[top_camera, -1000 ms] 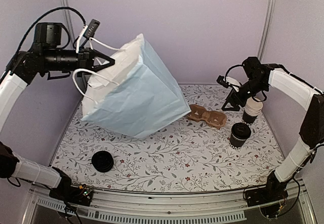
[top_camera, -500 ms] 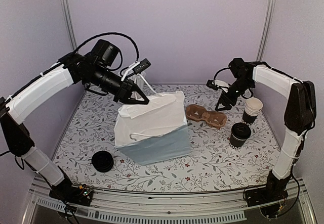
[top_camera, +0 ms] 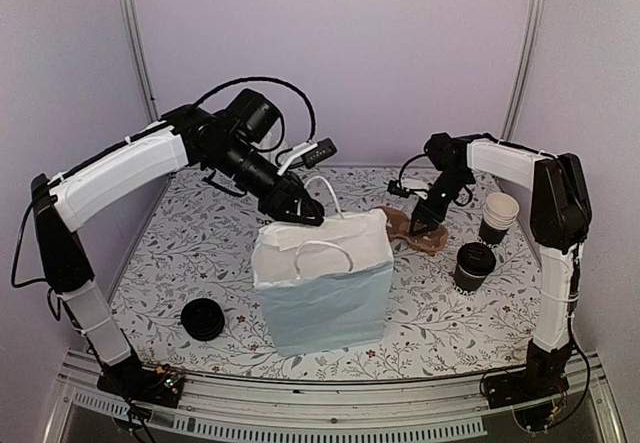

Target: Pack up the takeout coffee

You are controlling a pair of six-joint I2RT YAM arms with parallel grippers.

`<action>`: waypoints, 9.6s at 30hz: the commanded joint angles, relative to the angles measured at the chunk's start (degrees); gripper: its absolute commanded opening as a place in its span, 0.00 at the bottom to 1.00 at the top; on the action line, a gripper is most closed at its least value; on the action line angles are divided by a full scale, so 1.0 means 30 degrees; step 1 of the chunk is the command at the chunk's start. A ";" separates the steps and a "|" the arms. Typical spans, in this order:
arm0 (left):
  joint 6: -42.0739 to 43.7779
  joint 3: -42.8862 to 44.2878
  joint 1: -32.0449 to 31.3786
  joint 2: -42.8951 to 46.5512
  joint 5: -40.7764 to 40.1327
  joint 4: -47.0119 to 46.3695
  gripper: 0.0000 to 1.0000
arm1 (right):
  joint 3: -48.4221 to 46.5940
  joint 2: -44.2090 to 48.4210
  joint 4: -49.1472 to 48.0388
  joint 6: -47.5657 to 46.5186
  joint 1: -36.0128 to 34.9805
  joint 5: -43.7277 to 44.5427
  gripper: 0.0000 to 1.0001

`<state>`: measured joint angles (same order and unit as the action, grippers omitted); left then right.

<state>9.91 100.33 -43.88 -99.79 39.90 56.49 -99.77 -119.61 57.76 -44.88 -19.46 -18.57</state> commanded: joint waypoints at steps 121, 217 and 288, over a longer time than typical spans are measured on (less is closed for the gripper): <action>-0.3658 -0.9750 0.3555 0.8947 -0.2413 -0.7632 0.41 | 0.0277 0.6480 -0.3120 -0.0351 -1.0534 -1.1206 0.32; -0.4395 -1.2602 0.5879 0.9673 0.0887 -1.0764 0.43 | -0.5331 0.2772 0.6397 0.1366 -1.2991 0.1081 0.79; -0.4053 -0.8972 -0.2022 0.6079 -0.2525 -0.9691 0.01 | -0.3380 1.0294 -0.0094 -0.1074 -0.7613 0.0275 0.84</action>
<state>-0.12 75.61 -44.95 -81.54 30.96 26.06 -115.20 -90.24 61.19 -50.41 -42.59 -15.68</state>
